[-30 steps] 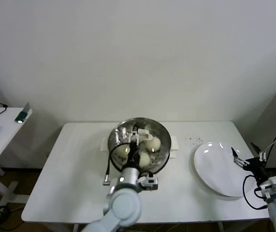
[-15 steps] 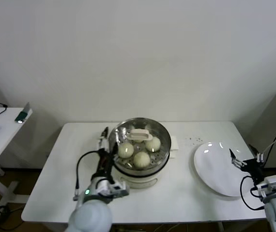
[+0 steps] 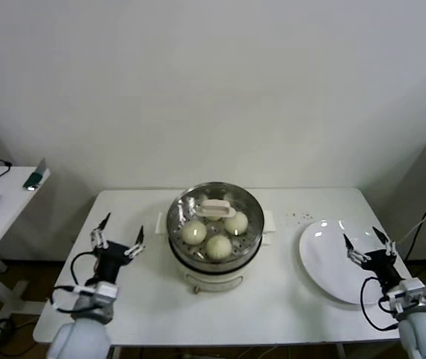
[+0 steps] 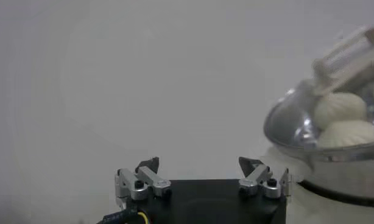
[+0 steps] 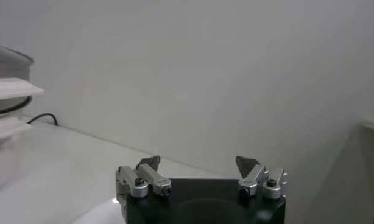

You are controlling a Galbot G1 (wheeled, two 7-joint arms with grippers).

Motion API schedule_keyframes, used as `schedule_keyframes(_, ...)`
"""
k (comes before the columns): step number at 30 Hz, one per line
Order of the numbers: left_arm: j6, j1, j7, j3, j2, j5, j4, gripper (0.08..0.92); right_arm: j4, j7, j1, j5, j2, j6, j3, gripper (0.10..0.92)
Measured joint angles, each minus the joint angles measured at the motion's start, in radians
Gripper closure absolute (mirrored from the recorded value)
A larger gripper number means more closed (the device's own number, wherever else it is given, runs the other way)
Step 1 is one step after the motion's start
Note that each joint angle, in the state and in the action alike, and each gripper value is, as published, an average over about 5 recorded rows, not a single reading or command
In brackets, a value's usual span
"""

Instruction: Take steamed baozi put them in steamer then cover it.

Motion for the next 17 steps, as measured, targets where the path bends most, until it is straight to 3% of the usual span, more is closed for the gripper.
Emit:
schedule_keyframes(7,-0.217,0.048,-0.005,-0.106,-0.063,-0.187,0.123,0.177,0.017,-0.015,-0.02,0.023,0.022,0.041,-0.026,0.203)
schedule_keyframes(17,-0.311,0.061,-0.003,-0.159,-0.1,-0.279,0.191,0.177,0.024,-0.027,-0.028,0.032,0.039,0.069,-0.056,0.203)
